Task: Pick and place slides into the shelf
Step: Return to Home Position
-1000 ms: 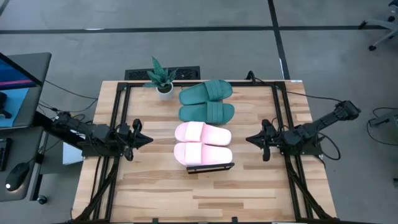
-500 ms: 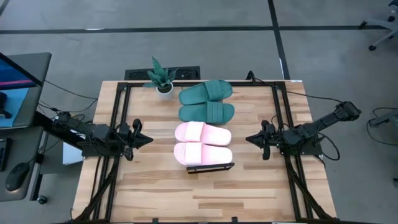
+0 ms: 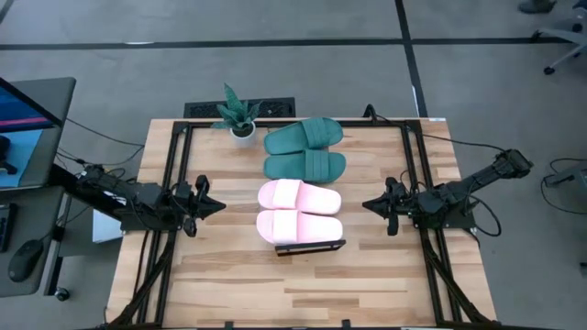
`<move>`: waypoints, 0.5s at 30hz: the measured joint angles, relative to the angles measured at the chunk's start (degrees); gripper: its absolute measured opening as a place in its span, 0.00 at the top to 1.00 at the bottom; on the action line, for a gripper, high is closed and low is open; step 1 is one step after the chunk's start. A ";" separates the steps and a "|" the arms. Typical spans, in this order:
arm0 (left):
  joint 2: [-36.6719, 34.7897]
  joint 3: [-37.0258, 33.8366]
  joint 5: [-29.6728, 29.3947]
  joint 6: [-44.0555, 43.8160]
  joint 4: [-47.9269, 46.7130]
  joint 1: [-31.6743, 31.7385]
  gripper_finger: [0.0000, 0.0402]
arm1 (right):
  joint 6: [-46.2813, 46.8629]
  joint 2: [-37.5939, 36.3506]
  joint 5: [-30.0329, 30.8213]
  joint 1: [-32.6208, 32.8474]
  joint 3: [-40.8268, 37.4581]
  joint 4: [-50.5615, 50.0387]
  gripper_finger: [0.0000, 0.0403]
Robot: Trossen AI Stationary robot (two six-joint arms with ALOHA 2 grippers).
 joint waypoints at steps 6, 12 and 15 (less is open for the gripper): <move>0.00 0.00 0.00 0.31 0.02 0.00 1.00 | 0.00 -0.01 -0.02 0.00 0.00 0.00 1.00; 0.00 0.00 0.00 0.34 0.01 0.00 1.00 | -0.01 -0.01 -0.02 0.00 0.00 0.00 1.00; 0.00 0.00 0.00 -0.02 0.01 0.00 1.00 | -0.01 -0.02 -0.02 0.00 -0.01 0.00 1.00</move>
